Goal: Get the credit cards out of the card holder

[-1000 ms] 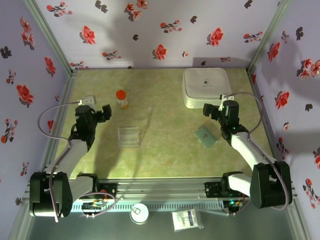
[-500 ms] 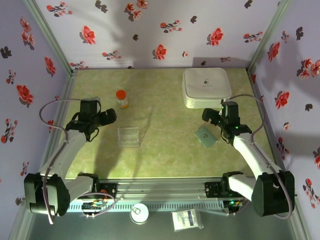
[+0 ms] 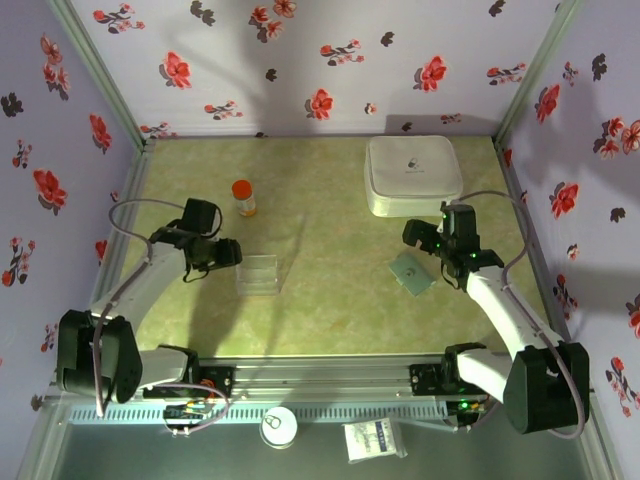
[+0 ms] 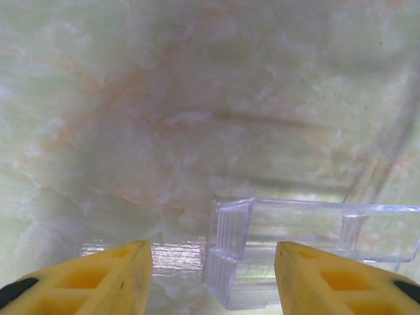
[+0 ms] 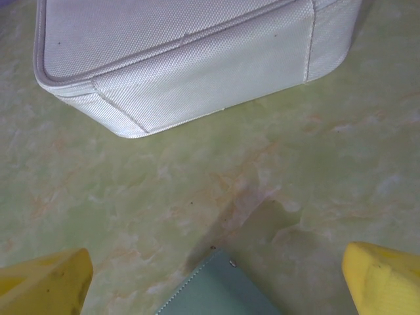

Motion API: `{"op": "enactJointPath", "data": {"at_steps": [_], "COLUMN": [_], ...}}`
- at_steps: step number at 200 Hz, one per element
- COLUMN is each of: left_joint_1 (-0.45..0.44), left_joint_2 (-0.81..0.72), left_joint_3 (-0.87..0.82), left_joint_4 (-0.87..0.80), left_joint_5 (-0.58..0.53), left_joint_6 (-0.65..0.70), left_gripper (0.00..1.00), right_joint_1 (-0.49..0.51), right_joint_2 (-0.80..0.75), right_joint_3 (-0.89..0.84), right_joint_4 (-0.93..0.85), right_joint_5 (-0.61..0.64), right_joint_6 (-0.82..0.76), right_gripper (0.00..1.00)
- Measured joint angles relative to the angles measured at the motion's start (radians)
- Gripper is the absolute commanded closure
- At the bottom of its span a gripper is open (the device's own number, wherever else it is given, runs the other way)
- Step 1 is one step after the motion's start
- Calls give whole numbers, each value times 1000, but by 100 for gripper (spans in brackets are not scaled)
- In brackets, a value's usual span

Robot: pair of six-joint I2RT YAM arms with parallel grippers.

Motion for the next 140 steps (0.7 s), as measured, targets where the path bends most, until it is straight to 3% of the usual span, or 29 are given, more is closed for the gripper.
{"op": "enactJointPath", "data": {"at_steps": [61, 140], "left_joint_1": [-42, -67], "left_joint_2": [90, 165], "left_joint_3": [49, 89], "left_joint_4": [-25, -63], "left_joint_5": [18, 6], "left_joint_6": [0, 0], "left_gripper": [72, 80], "right_joint_1": [0, 2], "right_joint_2": [-24, -39], "right_joint_3": [-2, -14], "right_joint_4": [-21, -36], "right_joint_5": [0, 1], "right_joint_6": [10, 13], "right_gripper": [1, 1]}}
